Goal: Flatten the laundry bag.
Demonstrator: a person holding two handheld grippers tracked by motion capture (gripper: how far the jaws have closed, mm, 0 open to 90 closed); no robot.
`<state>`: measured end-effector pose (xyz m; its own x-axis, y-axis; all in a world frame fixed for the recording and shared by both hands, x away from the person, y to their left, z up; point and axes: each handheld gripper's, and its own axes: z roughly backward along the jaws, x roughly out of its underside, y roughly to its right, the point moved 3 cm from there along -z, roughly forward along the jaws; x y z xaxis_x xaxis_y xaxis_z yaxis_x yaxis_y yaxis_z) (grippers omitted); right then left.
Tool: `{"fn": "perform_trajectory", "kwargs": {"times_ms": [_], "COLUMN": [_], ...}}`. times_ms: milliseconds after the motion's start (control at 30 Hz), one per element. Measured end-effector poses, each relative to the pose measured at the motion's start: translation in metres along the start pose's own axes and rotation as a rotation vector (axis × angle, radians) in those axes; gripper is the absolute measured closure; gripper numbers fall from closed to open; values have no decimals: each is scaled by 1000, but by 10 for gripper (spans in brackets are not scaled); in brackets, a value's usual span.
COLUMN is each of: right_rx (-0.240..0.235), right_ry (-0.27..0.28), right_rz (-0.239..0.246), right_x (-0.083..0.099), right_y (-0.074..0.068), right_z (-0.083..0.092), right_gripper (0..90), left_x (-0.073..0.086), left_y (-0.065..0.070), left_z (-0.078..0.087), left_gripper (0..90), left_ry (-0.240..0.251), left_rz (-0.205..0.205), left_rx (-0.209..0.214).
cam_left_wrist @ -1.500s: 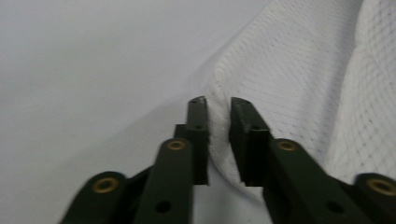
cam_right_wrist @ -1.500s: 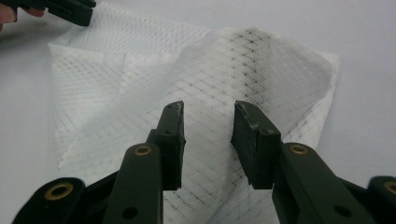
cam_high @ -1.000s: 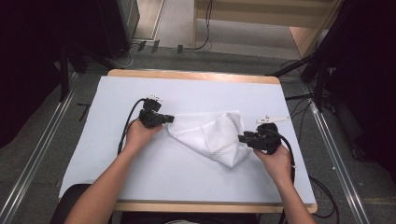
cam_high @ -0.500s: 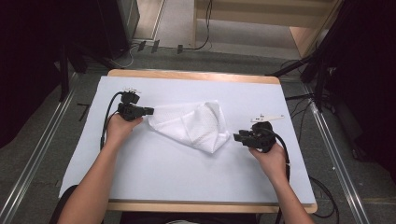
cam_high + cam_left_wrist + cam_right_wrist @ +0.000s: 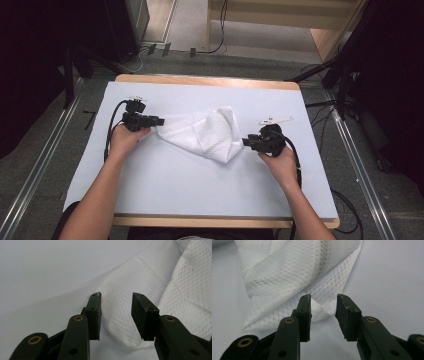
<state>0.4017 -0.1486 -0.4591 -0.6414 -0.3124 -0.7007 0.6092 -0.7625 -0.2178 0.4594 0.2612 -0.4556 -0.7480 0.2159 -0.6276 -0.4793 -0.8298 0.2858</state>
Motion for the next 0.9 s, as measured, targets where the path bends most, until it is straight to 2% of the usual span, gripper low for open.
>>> {"fn": "perform_trajectory", "kwargs": {"times_ms": [33,100,200,333,467,633,767,900], "right_rx": [-3,-7,-8,-11,-5,-10,-4,-14], "right_ry": [-2,1,0,-2,-21,-10,-16,-13], "right_rz": [-3,-11,-11,-4,14,1,-15,-4], "right_x": [-1,-6,-10,-19,-23,-35,-48,-59], "right_y": [0,3,4,4,7,11,13,9], "right_z": [-2,-5,-8,-16,-25,-32,-40,-46], "right_gripper": [664,664,664,662,663,663,653,630], "left_x": [1,3,6,11,17,26,30,35], "left_y": [2,5,9,13,16,19,25,28], "left_z": [2,7,18,29,34,38,43,46], "left_gripper": [573,532,521,502,499,499,500,501], "left_ry": [-1,-9,3,30,33,33,43,37], "left_rz": [3,-19,-40,-30,-27,-11,-20,-30], "left_rx": [7,0,-2,11,11,19,18,9]}}
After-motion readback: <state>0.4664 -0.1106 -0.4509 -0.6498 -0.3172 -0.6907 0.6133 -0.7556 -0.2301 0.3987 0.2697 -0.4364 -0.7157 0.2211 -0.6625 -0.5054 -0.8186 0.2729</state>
